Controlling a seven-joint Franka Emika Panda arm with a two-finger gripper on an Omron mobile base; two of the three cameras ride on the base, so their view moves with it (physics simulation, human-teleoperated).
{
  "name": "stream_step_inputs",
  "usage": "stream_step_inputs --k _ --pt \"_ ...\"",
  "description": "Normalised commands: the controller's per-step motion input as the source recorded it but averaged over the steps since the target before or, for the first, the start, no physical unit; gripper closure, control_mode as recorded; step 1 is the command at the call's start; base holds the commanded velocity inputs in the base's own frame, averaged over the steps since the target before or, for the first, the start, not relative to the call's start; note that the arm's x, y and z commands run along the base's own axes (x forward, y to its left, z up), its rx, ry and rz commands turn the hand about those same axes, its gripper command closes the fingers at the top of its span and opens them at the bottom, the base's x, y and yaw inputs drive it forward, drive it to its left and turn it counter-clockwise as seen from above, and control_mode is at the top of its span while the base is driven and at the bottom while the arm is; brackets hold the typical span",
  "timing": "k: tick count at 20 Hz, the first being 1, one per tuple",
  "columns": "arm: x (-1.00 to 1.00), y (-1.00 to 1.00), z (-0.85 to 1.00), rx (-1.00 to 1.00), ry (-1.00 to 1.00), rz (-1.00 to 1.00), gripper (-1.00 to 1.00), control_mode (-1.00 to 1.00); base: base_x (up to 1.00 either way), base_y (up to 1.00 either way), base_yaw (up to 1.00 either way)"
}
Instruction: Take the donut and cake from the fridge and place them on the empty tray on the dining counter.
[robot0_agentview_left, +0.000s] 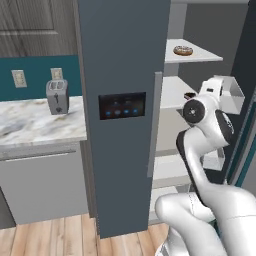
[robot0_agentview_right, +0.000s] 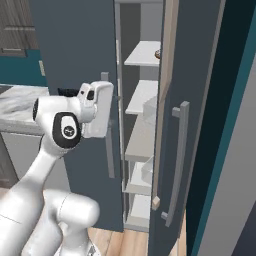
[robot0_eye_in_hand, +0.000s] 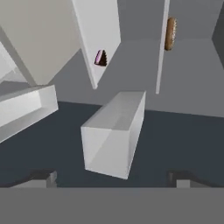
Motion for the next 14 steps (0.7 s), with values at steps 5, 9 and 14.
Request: stream_step_inputs --k 5,9,14 --pt "0.90 -0.91 0.00 0.04 0.23 -0.01 -1.00 -1.00 0.00 0.00 0.00" --pt "1.00 -0.48 -0.04 0.01 0.31 0.00 -1.00 -1.00 0.00 0.00 0.00" --pt "0.41 -0.75 -0.24 0.00 0.25 -0.02 -1.00 -1.00 0.00 0.00 0.00"
